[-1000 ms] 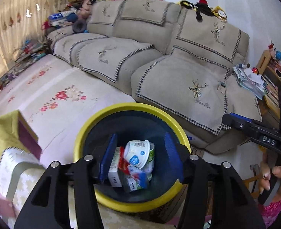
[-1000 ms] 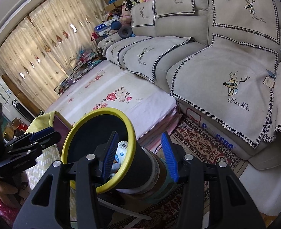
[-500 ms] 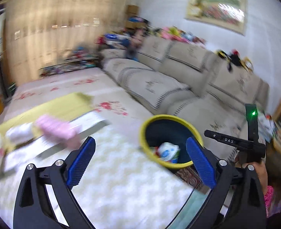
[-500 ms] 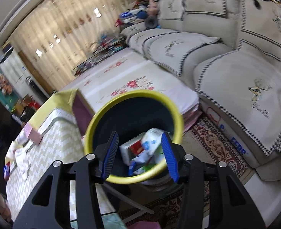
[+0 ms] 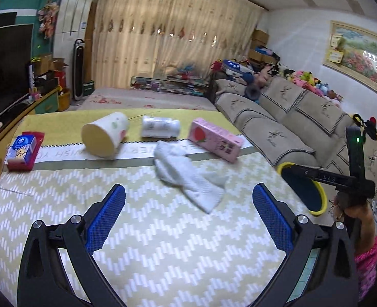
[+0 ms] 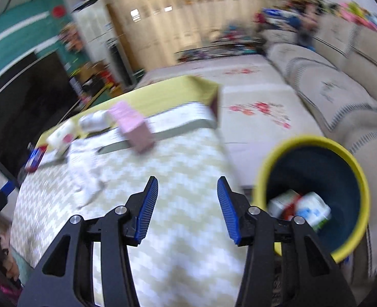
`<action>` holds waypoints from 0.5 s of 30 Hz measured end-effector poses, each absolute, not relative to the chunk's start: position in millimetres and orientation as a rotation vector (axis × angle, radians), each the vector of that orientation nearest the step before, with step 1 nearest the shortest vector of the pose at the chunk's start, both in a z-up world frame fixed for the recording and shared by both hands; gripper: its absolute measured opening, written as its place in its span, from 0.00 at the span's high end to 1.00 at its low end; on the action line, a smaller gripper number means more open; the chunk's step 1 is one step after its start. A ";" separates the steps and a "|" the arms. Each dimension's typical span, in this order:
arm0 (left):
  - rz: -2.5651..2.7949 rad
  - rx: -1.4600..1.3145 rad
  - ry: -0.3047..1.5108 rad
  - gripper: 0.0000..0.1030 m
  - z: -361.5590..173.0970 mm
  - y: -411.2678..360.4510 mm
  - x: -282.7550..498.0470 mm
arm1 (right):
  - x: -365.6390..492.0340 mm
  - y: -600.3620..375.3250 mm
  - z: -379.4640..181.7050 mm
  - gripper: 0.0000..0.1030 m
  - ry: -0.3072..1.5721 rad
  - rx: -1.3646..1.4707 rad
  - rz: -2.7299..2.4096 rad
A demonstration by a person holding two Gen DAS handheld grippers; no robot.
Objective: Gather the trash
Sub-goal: 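Move the right gripper back over the table toward the pink juice box, then grasp the pink juice box with the right gripper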
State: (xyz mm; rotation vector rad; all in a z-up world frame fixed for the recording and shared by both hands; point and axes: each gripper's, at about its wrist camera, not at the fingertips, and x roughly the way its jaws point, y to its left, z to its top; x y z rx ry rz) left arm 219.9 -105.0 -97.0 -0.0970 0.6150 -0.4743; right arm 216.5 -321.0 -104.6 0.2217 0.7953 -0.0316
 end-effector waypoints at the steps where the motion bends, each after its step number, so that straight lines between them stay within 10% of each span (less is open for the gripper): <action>1: -0.468 -0.094 0.604 0.05 -99.1 -102.6 222.6 | 221.2 -313.5 -104.8 0.51 0.801 0.204 -0.019; 15: -0.451 -0.136 0.613 0.05 -126.5 -99.0 247.3 | 321.3 -256.2 -116.0 0.41 0.846 -0.034 0.102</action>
